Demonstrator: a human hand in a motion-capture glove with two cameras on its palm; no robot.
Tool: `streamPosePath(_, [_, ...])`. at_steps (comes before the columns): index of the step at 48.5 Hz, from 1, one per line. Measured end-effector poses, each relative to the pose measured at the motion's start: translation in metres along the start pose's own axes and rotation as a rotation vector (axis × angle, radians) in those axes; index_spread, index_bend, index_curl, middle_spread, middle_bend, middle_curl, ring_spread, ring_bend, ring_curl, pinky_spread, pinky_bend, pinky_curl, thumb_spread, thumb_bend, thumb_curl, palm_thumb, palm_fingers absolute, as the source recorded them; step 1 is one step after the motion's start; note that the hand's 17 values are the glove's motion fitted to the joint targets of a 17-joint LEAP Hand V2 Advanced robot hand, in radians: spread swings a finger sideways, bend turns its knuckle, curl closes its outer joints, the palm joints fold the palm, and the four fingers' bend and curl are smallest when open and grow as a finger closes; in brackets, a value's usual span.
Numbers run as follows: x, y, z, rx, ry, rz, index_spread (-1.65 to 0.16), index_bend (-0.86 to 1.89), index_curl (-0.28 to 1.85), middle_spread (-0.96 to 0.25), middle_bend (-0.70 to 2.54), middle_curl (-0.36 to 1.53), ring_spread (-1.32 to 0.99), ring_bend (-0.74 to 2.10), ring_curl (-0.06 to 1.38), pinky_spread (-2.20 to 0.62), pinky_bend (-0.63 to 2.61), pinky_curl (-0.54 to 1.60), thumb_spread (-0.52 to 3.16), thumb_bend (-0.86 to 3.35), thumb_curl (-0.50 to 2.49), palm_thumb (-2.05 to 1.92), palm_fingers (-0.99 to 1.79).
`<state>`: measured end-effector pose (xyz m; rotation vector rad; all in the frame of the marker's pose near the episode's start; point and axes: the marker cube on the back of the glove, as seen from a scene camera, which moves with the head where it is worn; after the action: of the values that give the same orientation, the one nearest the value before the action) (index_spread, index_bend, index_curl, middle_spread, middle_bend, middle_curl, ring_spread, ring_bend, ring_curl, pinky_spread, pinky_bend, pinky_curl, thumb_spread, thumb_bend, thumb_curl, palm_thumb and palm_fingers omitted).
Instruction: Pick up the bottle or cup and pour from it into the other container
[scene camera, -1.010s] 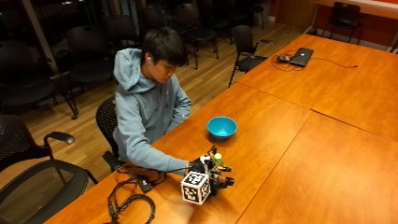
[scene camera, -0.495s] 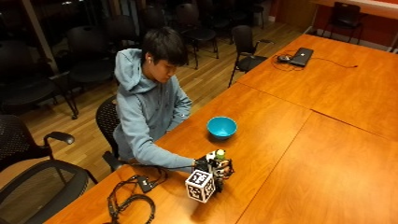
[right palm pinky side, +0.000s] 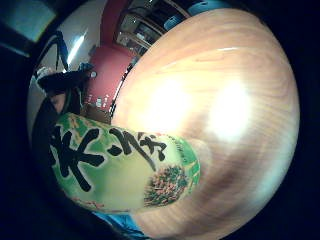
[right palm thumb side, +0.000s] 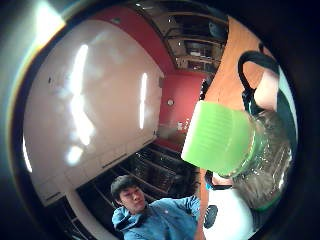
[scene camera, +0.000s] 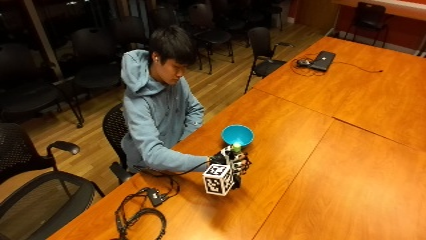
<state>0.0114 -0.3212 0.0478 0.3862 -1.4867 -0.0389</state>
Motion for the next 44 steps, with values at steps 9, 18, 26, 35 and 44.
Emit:
streamPosePath(9, [-0.03,0.001,0.014,-0.076,0.133,-0.045,-0.1,0.18,0.45,-0.04,0.33,0.47,-0.15,0.48,0.42,-0.2,0.51,0.36,0.28,-0.04,0.65,1.0,1.22])
streamPosePath(18, [-0.056,0.017,0.053,-0.216,0.359,-0.103,-0.1,0.18,0.46,-0.04,0.32,0.48,-0.15,0.48,0.43,-0.2,0.5,0.37,0.27,-0.04,0.66,1.0,1.23])
streamPosePath(26, [-0.08,0.021,0.08,-0.368,0.694,-0.186,-0.1,0.18,0.46,-0.04,0.32,0.49,-0.15,0.48,0.44,-0.2,0.49,0.38,0.27,-0.04,0.67,1.0,1.23])
streamPosePath(35, [-0.127,0.007,0.098,-0.462,0.875,-0.222,-0.1,0.18,0.47,-0.04,0.32,0.49,-0.15,0.47,0.44,-0.2,0.49,0.39,0.26,-0.04,0.68,1.0,1.23])
streamPosePath(44, [-0.131,0.016,0.149,-0.505,1.314,-0.303,-0.1,0.18,0.47,-0.04,0.32,0.5,-0.15,0.47,0.45,-0.2,0.49,0.4,0.26,-0.04,0.69,0.99,1.24])
